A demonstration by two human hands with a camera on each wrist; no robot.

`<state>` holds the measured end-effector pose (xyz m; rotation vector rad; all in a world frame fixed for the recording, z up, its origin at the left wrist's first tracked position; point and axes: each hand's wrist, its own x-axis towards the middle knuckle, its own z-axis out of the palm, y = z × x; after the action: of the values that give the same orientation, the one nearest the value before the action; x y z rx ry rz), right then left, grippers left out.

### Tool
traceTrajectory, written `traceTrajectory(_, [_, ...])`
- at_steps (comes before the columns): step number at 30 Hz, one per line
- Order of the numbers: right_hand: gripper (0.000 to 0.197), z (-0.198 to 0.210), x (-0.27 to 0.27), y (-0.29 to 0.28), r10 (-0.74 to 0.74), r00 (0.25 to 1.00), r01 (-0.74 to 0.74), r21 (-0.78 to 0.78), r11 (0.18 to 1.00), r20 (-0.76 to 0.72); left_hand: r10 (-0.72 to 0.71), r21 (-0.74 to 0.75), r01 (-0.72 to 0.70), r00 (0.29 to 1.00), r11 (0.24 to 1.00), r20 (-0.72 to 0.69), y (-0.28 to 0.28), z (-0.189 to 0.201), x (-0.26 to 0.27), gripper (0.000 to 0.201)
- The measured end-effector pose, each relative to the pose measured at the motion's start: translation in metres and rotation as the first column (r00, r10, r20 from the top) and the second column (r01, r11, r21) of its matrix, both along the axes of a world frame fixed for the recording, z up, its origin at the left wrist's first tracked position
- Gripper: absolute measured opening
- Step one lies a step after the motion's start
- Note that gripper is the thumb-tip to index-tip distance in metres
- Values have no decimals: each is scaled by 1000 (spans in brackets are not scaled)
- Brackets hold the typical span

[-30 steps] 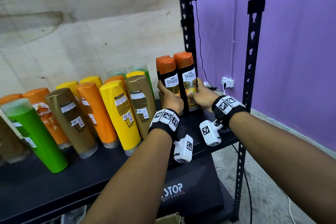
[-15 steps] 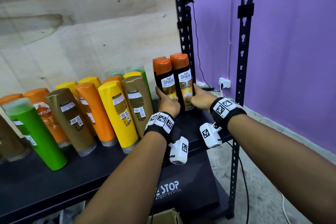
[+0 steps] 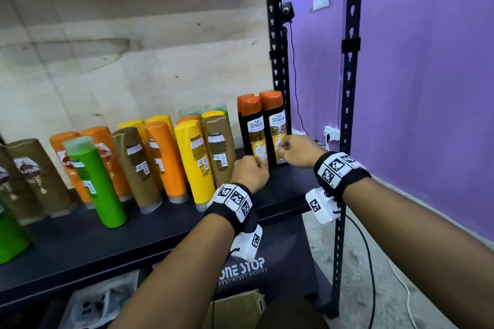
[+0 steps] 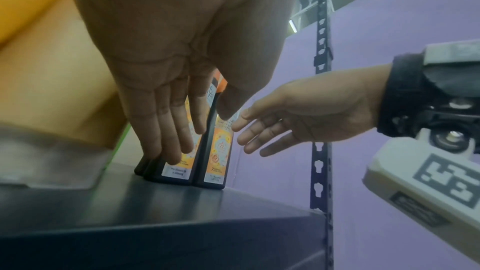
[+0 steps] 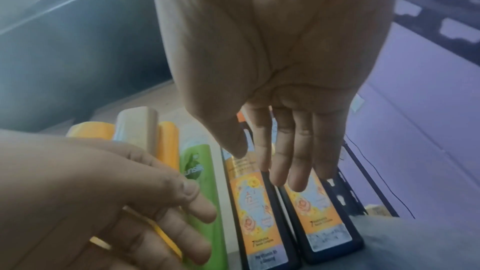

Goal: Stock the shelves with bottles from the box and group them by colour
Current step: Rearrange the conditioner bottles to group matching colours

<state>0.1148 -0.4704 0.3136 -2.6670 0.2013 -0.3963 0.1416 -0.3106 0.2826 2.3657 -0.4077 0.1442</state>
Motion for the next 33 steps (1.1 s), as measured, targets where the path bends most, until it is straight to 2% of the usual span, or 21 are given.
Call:
traceTrajectory(8, [24, 13, -31, 39, 83, 997, -82, -103, 991, 3, -5, 112, -9, 992, 994, 128, 40, 10, -32, 31])
traceTrajectory(13, [23, 11, -39, 61, 116, 993, -115, -75, 991, 18, 20, 131, -37, 991, 991, 133, 69, 12, -42, 33])
traceTrajectory(18, [24, 6, -38, 77, 150, 989, -149, -76, 986, 10, 75, 67, -87, 984, 994, 158, 102, 13, -47, 30])
traceTrajectory(23, [16, -9, -25, 92, 174, 979, -177, 23, 984, 107, 197, -116, -176, 960, 977, 197, 132, 10, -45, 21])
traceTrajectory(26, [36, -19, -14, 100, 158, 973, -176, 101, 979, 167, 243, -174, -213, 955, 961, 172, 141, 6, -43, 27])
traceTrajectory(29, [59, -27, -5, 108, 143, 974, -171, 155, 973, 175, 256, -178, -230, 956, 957, 143, 145, 4, -39, 45])
traceTrajectory(33, [78, -39, 2, 120, 149, 967, -201, 261, 944, 205, 243, -161, -225, 964, 961, 104, 143, 0, -29, 55])
